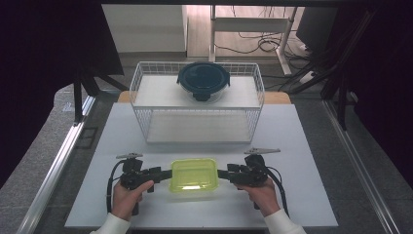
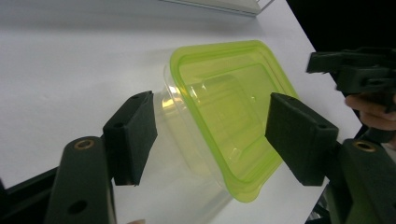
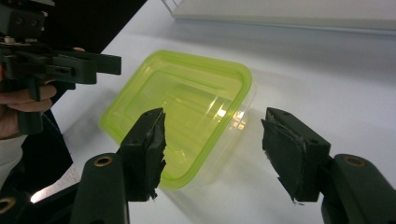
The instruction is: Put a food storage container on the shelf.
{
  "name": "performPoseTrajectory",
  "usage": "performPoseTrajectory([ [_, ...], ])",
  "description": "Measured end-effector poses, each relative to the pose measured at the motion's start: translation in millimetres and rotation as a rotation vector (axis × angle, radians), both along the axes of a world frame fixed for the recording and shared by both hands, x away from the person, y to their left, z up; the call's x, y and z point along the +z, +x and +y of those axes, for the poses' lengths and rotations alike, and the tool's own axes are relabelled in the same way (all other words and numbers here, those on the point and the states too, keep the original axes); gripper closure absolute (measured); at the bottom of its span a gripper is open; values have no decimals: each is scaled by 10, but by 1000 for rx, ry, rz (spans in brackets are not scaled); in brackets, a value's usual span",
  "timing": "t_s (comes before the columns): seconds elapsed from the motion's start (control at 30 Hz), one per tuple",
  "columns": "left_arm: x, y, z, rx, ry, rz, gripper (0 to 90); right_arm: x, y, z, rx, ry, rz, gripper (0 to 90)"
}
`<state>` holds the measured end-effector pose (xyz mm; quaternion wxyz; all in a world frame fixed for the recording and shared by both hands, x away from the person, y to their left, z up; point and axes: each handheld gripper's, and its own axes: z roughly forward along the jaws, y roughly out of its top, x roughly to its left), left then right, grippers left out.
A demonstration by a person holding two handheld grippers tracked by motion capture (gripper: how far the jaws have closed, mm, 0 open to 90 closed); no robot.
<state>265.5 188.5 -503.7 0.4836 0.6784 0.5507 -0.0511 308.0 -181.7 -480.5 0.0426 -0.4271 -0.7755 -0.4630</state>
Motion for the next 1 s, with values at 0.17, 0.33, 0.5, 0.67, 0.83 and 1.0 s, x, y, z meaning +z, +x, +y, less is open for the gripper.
performPoseTrajectory([
  [0.17,-31,35,-14,2,9,7,343,-92,73,54,-12,2,30,406],
  [0.33,-81,60,-7,0,-11,20,355,-163,127,90,-26,19,77,423],
  [0.5,-172,86,-17,8,-31,60,369,-237,146,122,-25,28,115,453],
  [0.67,-207,105,-45,-8,-50,85,416,-308,174,109,-37,52,168,502],
  [0.83,-237,119,-71,-32,-76,108,497,-358,186,127,-14,93,215,555],
  [1.0,-254,123,-122,-52,-65,132,632,-397,191,133,9,134,279,658],
])
